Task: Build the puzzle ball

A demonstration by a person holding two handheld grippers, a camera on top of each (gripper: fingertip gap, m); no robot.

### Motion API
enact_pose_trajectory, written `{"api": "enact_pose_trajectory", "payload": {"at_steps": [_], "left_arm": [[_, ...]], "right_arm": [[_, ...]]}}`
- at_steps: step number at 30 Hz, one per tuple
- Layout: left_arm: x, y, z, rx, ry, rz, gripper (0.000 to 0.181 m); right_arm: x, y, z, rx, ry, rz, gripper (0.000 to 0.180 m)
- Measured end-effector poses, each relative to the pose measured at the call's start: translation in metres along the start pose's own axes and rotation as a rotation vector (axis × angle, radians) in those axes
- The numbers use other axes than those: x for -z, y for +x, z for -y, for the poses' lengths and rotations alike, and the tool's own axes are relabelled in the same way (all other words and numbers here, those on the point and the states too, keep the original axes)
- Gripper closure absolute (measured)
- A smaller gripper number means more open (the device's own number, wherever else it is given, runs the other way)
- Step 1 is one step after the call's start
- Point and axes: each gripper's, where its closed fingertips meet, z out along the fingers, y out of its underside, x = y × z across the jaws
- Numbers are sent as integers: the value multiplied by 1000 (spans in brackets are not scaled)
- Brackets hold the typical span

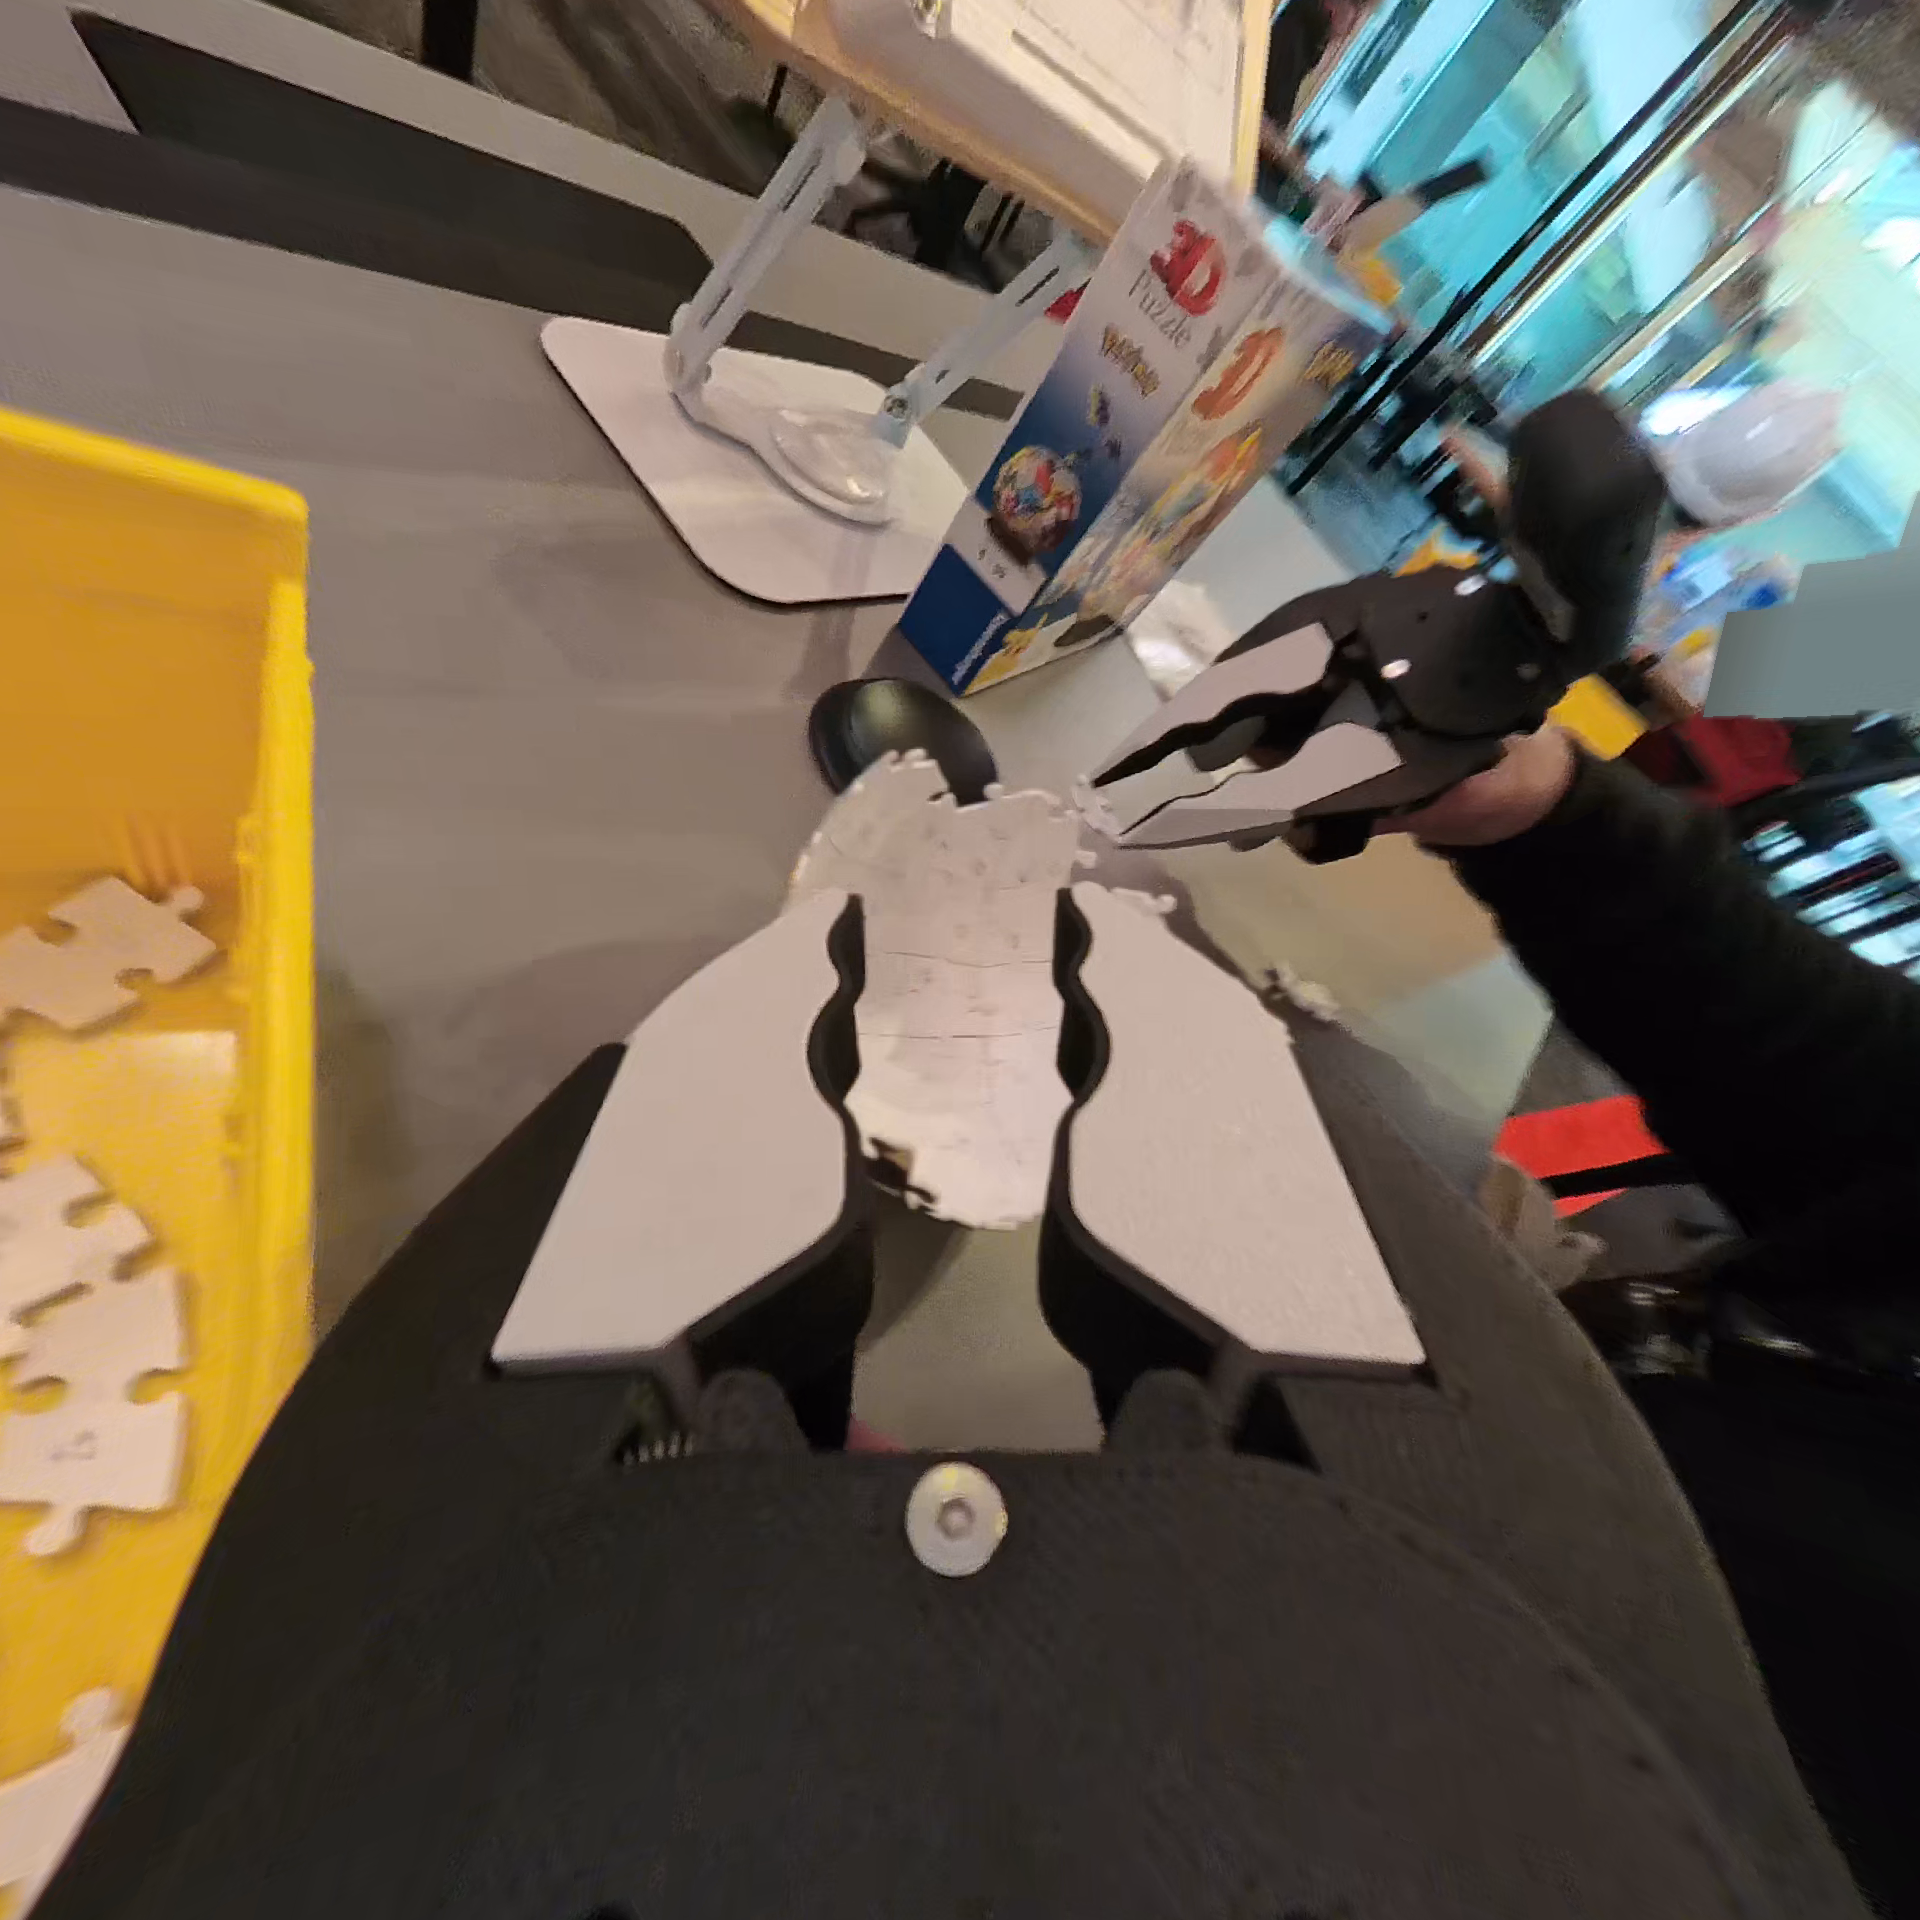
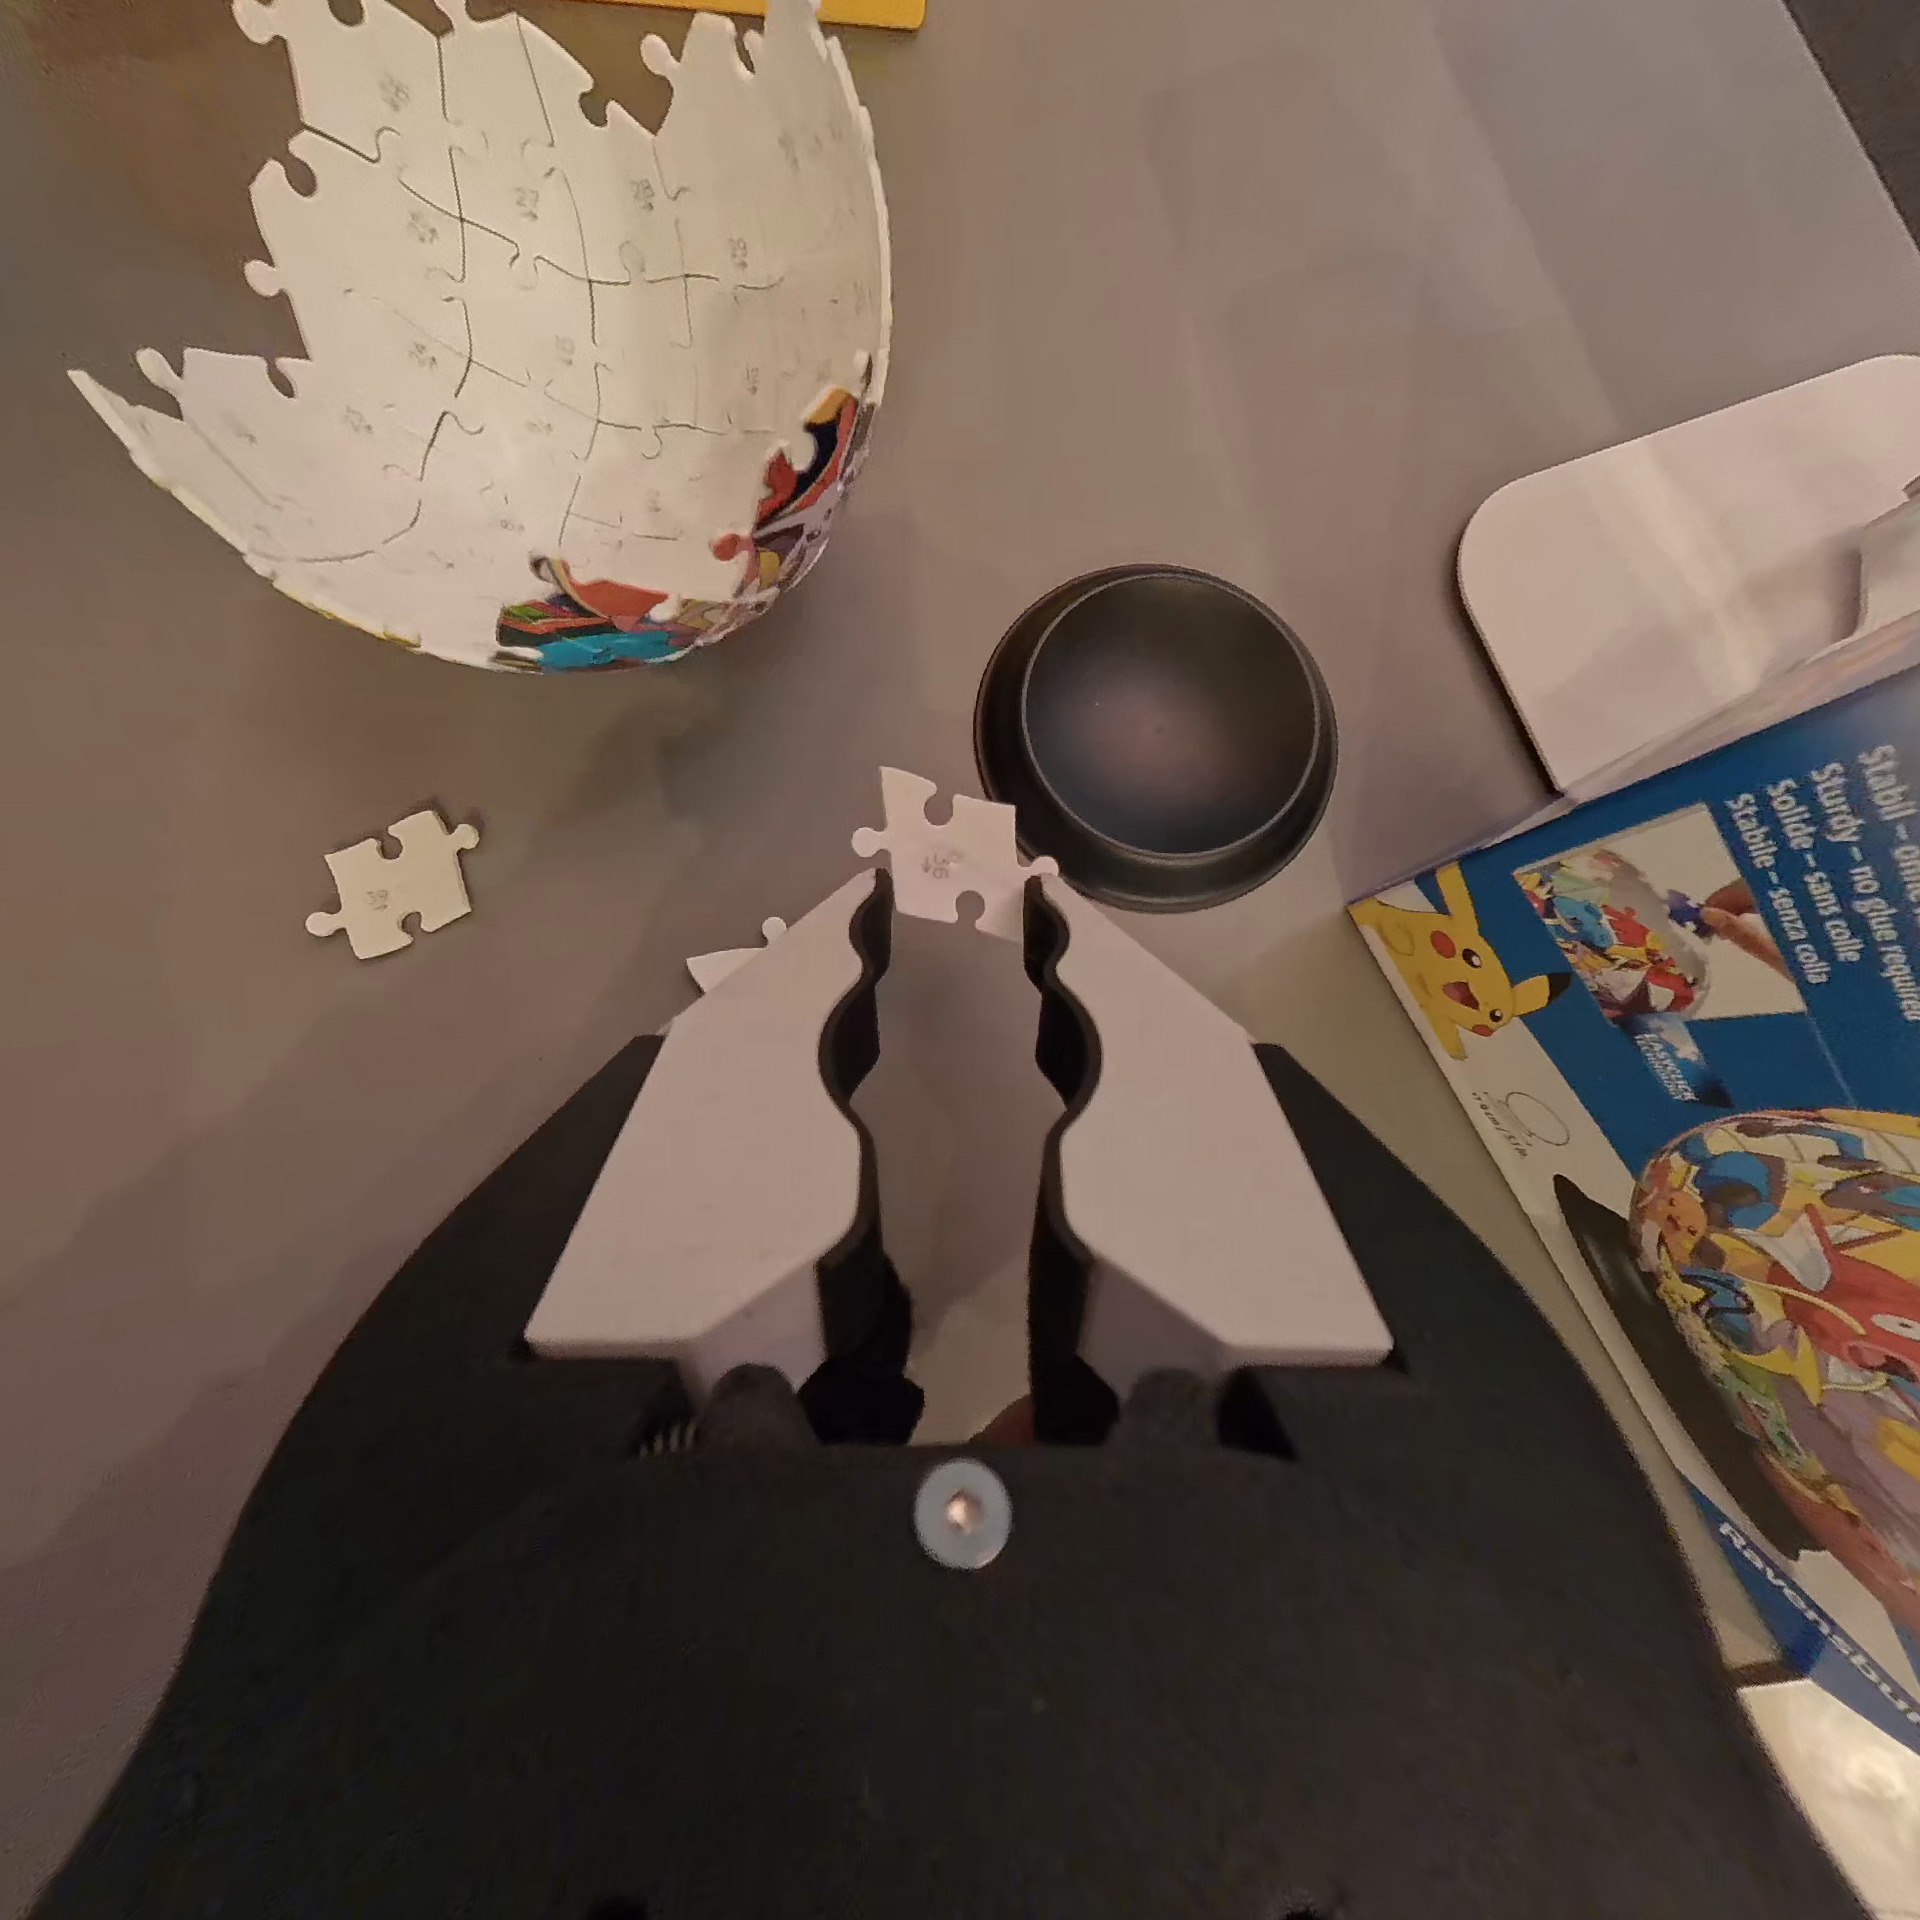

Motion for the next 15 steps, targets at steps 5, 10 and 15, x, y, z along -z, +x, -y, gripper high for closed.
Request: {"api": "enact_pose_trajectory", "payload": {"at_steps": [5, 10, 15], "left_arm": [[-19, -14, 10, -227, -183, 163, 137], [-53, -35, -5, -312, -397, 253, 129], [-66, -43, -14, -349, -521, 277, 128]], "right_arm": [[-2, -3, 0, 8, -2, 6, 156], [-1, -5, 1, 17, -4, 4, 156], [1, -3, 2, 16, 3, 2, 156]]}}
